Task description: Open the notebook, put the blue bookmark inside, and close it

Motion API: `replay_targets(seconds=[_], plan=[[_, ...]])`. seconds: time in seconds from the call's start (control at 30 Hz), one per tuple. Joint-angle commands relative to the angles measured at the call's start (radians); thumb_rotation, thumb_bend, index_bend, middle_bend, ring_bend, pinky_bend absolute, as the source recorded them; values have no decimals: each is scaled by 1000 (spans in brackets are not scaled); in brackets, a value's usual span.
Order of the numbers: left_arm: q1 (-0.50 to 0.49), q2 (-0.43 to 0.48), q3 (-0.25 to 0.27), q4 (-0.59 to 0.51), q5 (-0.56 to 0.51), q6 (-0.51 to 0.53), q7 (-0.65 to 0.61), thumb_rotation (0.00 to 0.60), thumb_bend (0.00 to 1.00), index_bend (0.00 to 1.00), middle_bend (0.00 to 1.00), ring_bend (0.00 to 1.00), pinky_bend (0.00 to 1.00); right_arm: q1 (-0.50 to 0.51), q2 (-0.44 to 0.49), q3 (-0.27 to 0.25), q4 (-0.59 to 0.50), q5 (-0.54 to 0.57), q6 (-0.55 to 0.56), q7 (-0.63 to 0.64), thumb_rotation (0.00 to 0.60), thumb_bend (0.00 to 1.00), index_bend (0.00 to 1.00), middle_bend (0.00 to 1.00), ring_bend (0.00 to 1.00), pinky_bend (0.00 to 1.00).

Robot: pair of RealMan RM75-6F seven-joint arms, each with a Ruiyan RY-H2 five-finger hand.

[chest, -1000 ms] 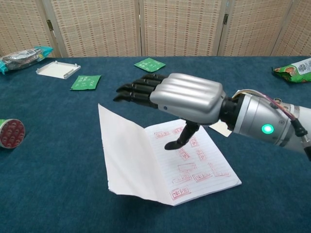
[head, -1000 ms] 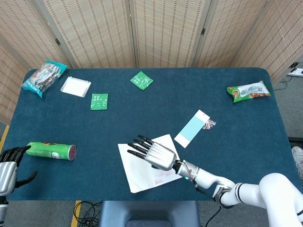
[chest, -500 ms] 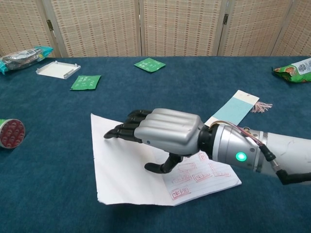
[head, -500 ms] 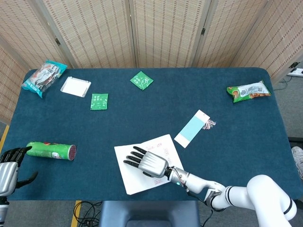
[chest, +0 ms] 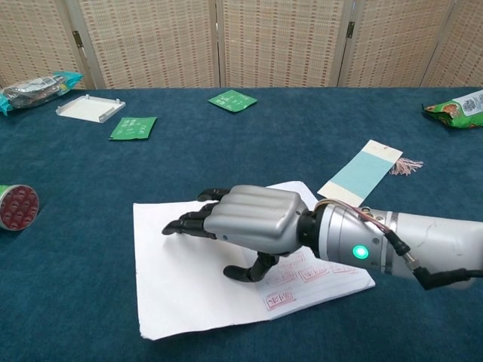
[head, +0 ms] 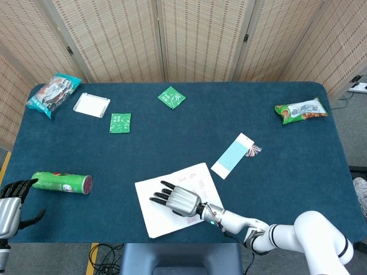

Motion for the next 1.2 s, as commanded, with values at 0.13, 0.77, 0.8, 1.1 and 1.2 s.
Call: replay_targets(seconds=[0.13,0.77,0.8,1.1,1.2], plan=[[3,-1,3,5,0,1,-7,600,253,195,238,180,181,0,-10,-7,10,3,-15,-22,600,383,0,135,221,59],[0,-8,1,18,6,-1,-23,600,253,195,238,180,181,-91,175,59,3,96,108,13,600,264,0,152,221,68],[-1,-9,1,18,6,-2,-22,600,253,195,238,180,181,-96,187,61,9,106,103,13,600,252,0,153,221,73],[-3,-11,0,14,6,-4,-15,600,253,195,238,181,181,-107,270,44,51,158,11,-4,600,164,58,207,221,138],[-5,-11,1,11,5,-7,-9,600,253,195,238,180,181,-108,292,34,64,170,-26,-1,600,150,78,207,221,139]])
